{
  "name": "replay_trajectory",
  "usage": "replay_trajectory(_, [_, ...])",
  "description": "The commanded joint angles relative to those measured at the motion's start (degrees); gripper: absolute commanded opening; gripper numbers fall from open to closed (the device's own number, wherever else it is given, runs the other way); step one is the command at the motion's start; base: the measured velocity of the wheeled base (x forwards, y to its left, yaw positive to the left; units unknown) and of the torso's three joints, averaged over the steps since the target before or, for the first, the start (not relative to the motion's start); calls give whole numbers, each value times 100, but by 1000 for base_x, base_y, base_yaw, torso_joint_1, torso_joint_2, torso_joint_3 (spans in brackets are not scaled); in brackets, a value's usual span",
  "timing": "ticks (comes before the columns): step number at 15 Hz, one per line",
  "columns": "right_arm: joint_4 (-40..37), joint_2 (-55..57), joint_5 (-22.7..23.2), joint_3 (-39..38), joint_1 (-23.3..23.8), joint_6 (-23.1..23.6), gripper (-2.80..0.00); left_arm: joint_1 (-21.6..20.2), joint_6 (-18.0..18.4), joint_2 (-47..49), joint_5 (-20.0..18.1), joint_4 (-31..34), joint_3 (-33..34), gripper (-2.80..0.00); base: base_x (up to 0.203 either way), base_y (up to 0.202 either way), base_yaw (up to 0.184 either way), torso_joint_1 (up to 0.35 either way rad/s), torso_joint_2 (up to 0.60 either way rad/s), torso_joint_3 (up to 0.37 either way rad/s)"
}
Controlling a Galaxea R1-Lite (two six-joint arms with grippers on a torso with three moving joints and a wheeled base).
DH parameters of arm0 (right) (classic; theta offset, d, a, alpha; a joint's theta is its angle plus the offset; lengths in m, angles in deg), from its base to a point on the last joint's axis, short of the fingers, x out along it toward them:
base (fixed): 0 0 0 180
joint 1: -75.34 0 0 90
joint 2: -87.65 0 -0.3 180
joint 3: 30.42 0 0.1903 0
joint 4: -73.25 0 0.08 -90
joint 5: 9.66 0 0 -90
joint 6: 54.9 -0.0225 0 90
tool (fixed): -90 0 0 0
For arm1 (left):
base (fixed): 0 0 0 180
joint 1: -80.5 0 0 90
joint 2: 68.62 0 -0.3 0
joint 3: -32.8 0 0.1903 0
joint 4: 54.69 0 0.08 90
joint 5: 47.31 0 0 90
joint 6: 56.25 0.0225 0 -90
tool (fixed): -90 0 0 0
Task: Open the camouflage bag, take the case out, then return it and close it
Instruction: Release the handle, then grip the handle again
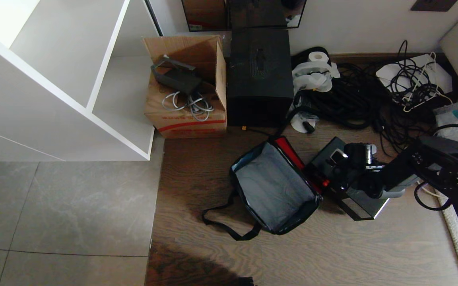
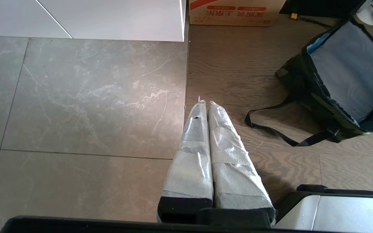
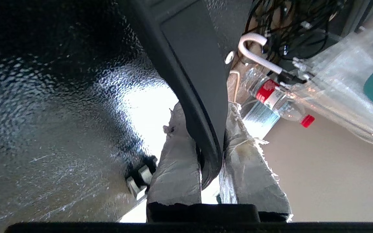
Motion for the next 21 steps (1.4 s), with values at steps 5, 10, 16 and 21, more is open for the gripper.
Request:
replay_trajectory(5, [-397,36,396,-571,-351,-524,0,0,-1,0,0,-1,2,-280,0,0,0,0,0,0])
replay_trajectory(10, [-902,-1607,2184,-2277,-734,-622,0,0,-1,0,0,5,2,-280,0,0,0,0,0,0])
replay_trajectory(16, [-1992,-4626,2522,-3905,-580,-1440,-280,0,-1,0,0,-1,-6,-280,0,0,0,0,0,0])
replay_trajectory(21, [-3000,-7607,2489,-5545,-315,-2669,-280,0,-1,0,0,-1,0,-280,0,0,0,0,0,0])
